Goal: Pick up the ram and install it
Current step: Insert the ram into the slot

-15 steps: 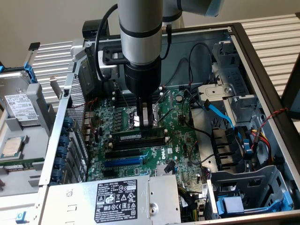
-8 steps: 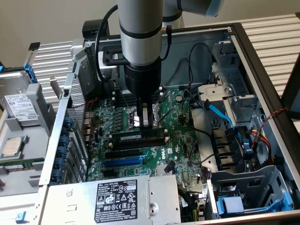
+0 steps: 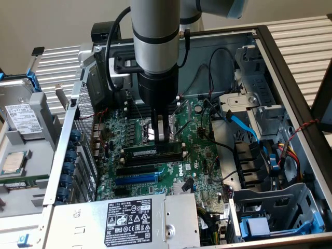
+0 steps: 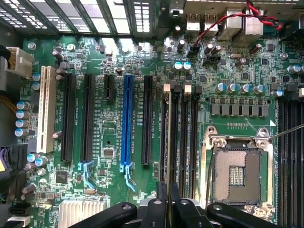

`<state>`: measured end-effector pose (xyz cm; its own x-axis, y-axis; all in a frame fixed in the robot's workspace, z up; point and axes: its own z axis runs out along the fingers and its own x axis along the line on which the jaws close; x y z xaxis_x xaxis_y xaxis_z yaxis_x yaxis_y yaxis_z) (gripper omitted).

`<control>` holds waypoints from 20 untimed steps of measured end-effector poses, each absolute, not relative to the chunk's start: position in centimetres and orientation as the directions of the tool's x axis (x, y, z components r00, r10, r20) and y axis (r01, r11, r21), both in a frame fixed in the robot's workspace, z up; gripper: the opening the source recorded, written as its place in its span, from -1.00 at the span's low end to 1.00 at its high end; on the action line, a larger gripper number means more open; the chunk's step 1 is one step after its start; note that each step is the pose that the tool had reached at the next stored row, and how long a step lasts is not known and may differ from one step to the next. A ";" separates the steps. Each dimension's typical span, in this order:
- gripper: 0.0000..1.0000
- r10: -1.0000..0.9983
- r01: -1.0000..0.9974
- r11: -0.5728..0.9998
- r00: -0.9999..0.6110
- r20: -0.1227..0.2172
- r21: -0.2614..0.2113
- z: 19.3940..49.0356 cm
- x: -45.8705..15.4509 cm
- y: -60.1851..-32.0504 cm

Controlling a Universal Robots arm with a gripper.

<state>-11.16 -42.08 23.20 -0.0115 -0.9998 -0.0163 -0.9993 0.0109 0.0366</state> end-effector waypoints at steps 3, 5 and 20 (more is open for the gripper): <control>-0.74 -1.000 -0.999 0.011 -0.012 -0.016 0.037 23.1 -11.2 -42.1; -0.74 -1.000 -0.999 0.011 -0.012 -0.016 0.037 23.1 -11.2 -42.1; -0.74 -1.000 -0.999 0.012 -0.012 -0.016 0.037 23.0 -11.2 -42.1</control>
<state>-11.23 -42.11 23.02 -0.0122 -0.9998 -0.0161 -0.9993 0.0116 0.0366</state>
